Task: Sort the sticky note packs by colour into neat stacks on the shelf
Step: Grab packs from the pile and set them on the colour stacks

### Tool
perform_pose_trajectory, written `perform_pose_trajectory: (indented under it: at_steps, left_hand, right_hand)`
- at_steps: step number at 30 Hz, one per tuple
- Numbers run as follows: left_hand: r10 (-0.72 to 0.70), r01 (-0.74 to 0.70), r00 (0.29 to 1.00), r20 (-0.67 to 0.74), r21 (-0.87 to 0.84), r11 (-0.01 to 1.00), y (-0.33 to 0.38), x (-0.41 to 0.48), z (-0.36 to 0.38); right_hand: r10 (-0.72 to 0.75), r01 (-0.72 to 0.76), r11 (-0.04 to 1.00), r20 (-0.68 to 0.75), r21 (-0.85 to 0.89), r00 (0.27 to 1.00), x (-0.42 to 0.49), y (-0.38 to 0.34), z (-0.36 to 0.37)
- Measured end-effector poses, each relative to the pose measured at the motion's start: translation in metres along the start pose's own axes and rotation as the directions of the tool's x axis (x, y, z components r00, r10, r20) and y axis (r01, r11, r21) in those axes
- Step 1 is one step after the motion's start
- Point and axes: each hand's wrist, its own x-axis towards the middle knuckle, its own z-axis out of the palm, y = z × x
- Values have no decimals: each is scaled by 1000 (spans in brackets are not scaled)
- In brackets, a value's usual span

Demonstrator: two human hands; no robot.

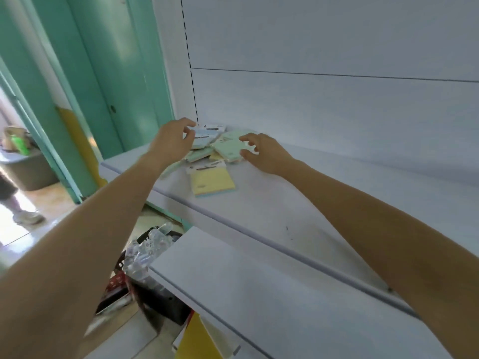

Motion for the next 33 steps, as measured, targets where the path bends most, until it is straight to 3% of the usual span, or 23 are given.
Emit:
perform_pose_trajectory:
  at_steps: [11, 19, 25, 29, 33]
  left_hand:
    - [-26, 9, 983, 180, 95, 995, -85, 105, 10]
    - [19, -46, 923, 384, 62, 997, -100, 159, 54]
    - [0, -18, 889, 458, 35, 999, -103, 176, 78]
    - [40, 10, 893, 448, -109, 994, -97, 180, 85]
    - [-6, 124, 919, 393, -275, 953, -95, 180, 88]
  right_hand:
    - [70, -63, 994, 68, -95, 995, 103, -3, 19]
    - [318, -311, 936, 16, -163, 948, 102, -3, 30]
    - [473, -474, 880, -31, -19, 880, 84, -12, 37]
    - [519, -518, 855, -68, 26, 852, 78, -21, 42]
    - [570, -569, 821, -103, 45, 815, 73, -28, 45]
